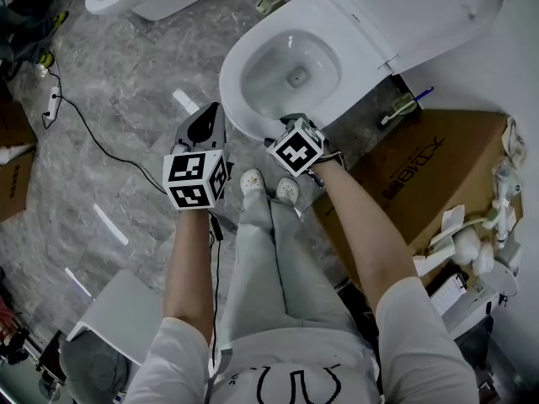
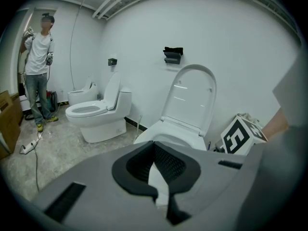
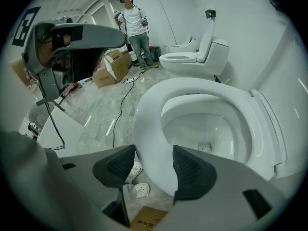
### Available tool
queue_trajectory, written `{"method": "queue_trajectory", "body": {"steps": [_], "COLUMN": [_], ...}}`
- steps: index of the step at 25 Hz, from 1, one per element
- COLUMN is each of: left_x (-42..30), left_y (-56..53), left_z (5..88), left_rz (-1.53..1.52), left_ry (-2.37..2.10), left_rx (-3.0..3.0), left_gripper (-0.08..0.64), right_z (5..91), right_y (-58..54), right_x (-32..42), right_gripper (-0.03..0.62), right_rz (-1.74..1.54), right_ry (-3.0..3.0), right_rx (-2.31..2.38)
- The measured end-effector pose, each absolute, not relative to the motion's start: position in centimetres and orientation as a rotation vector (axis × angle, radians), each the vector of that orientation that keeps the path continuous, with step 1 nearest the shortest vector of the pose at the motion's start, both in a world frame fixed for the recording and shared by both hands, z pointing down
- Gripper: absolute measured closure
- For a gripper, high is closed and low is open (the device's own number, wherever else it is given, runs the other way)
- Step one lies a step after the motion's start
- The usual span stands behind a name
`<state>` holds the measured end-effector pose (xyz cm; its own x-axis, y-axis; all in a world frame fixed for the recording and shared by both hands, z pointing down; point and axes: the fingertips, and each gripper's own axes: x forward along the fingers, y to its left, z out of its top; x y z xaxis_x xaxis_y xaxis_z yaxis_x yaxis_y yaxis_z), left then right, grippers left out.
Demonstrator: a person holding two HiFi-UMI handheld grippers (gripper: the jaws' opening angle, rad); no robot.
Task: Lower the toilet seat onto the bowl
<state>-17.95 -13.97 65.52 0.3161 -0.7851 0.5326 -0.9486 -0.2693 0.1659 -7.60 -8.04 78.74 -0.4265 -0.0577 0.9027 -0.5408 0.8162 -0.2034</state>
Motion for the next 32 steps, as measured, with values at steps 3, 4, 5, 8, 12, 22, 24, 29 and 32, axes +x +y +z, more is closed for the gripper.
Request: {"method": "queue_trajectory", "body": {"steps": [3, 4, 5, 8, 12, 22, 24, 29, 32], "left_x": [-18.0, -18.1, -18.1, -18.0, -17.8, -17.7, -17.6, -17.5, -17.7], "left_y": [-14.0, -14.0, -14.0, -14.0, -14.2, -14.5, -14.4, -14.0, -13.9], "left_z": [66.5, 66.8, 67.2, 68.3, 69.2, 71.0, 71.3, 72.5, 73.1], "left_rz": [0.491, 0.494, 0.496, 0.510, 0.539, 0.570, 0.578, 0.601, 0.607], "left_ry": [-1.524, -1.522, -1.520, -1.508, -1.485, -1.463, -1.455, -1.430, -1.425], "left_rx": [2.129, 2.127, 2.124, 2.121, 2.133, 2.124, 2.122, 2.123, 2.113], "left_gripper": [0.551, 0.551, 0.551, 0.551, 0.551, 0.551, 0.551, 0.551, 0.551], "right_z": [79.5, 79.7, 79.9, 80.6, 81.8, 84.1, 84.7, 86.0, 86.6], "right_y": [-8.0, -8.1, -8.1, -8.1, -8.5, -9.5, -9.3, -9.1, -9.2], "right_x": [-7.7, -7.8, -7.9, -8.0, -7.8, -7.4, -7.1, -7.2, -7.3], "right_gripper": [0.324, 0.325, 0.325, 0.325, 0.325, 0.379, 0.389, 0.394, 0.393], "right_rz": [0.586, 0.590, 0.596, 0.627, 0.688, 0.734, 0.729, 0.689, 0.679], "right_ry": [-1.952, -1.952, -1.953, -1.950, -1.939, -1.919, -1.895, -1.886, -1.877], "right_rx": [0.447, 0.447, 0.447, 0.447, 0.485, 0.582, 0.579, 0.580, 0.587]}}
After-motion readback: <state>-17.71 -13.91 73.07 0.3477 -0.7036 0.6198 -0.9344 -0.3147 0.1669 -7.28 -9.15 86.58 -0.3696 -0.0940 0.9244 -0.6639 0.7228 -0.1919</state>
